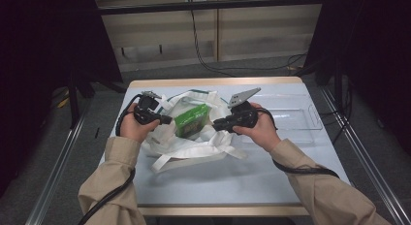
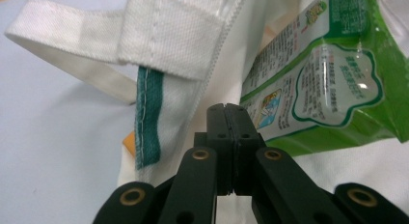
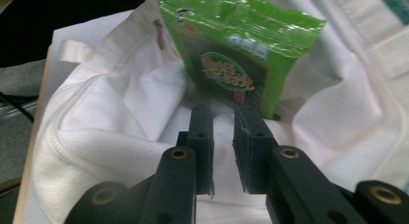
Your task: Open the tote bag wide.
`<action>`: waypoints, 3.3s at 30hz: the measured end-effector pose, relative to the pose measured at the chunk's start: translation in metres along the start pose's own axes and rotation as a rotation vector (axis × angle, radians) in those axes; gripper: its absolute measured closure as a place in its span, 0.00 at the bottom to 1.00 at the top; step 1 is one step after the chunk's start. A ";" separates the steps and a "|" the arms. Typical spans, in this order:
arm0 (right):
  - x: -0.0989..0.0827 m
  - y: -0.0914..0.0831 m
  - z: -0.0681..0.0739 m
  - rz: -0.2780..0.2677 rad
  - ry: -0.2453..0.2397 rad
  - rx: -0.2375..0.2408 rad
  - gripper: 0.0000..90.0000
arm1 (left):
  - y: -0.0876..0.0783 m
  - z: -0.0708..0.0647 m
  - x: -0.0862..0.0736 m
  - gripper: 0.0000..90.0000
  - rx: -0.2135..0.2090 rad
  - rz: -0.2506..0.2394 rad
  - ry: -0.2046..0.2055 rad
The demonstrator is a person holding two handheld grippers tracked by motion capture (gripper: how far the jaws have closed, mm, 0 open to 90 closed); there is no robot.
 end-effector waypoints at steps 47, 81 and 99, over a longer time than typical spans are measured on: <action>-0.039 0.013 0.007 0.010 -0.013 0.018 0.91 | 0.022 0.028 -0.009 1.00 0.037 -0.013 -0.104; -0.076 0.031 0.008 0.037 0.003 0.021 0.95 | 0.029 0.033 -0.014 1.00 0.037 -0.010 -0.131; -0.085 0.040 0.008 0.064 -0.007 0.022 0.96 | 0.033 0.035 -0.018 1.00 0.030 0.007 -0.124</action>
Point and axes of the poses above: each handheld gripper's, and its own axes: y roughly forward along the jaws, x roughly out of its top, z roughly to its left, the point moved 4 cm from there along y, roughly forward along the jaws, and after that the axes turned 4 degrees about -z, right-handed, at the moved point
